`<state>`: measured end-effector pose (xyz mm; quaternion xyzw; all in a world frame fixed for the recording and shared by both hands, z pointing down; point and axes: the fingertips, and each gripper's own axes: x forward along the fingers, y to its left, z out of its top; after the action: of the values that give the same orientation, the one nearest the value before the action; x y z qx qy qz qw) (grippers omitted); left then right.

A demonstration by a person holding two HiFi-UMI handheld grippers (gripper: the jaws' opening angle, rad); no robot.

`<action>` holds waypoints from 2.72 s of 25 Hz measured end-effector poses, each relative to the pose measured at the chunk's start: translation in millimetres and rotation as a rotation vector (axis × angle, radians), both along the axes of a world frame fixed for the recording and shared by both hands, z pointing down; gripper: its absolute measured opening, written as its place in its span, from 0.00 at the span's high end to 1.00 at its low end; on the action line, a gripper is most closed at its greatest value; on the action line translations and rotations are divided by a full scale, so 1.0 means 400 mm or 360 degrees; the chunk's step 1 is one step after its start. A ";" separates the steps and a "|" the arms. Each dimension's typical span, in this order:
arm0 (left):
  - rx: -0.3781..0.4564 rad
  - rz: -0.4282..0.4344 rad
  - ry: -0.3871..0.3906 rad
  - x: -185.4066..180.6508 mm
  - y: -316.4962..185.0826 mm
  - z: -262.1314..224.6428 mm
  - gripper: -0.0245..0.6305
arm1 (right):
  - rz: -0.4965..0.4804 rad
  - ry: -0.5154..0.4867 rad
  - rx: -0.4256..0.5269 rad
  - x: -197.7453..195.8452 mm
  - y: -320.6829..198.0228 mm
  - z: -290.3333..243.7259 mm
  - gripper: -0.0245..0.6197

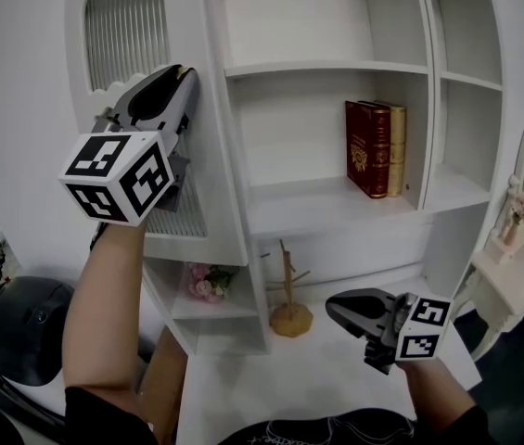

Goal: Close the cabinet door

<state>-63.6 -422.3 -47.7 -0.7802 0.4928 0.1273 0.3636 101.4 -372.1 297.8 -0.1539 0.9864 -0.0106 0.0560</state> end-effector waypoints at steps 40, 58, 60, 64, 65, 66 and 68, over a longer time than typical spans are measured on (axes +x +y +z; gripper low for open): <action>-0.0099 -0.0173 0.0007 0.009 -0.172 0.005 0.84 | 0.0080 -0.0012 -0.0109 0.109 -0.061 0.070 0.95; -0.0288 0.0220 0.0016 -0.008 0.013 0.113 0.70 | 0.0124 -0.0012 -0.0117 0.031 0.081 0.042 0.95; -0.0368 0.0257 -0.0011 -0.021 0.038 0.184 0.70 | 0.0110 0.0001 -0.0108 -0.001 0.096 0.034 0.95; -0.0630 0.0401 0.0034 -0.049 0.087 0.334 0.70 | 0.0103 0.0059 -0.0093 -0.064 0.126 0.045 0.95; -0.0683 0.0433 0.0045 -0.055 0.105 0.368 0.70 | 0.0109 0.0091 -0.0089 -0.080 0.134 0.057 0.95; -0.0730 0.0465 0.0060 -0.061 0.126 0.402 0.70 | 0.0114 0.0122 -0.0092 -0.095 0.142 0.070 0.95; -0.0817 0.0515 0.0089 -0.071 0.172 0.473 0.70 | 0.0103 0.0152 -0.0121 -0.122 0.162 0.095 0.95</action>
<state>-91.8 -353.5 141.5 -0.9111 0.3881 0.0762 0.1159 52.6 -307.3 335.6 -0.1881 0.9814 -0.0390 0.0032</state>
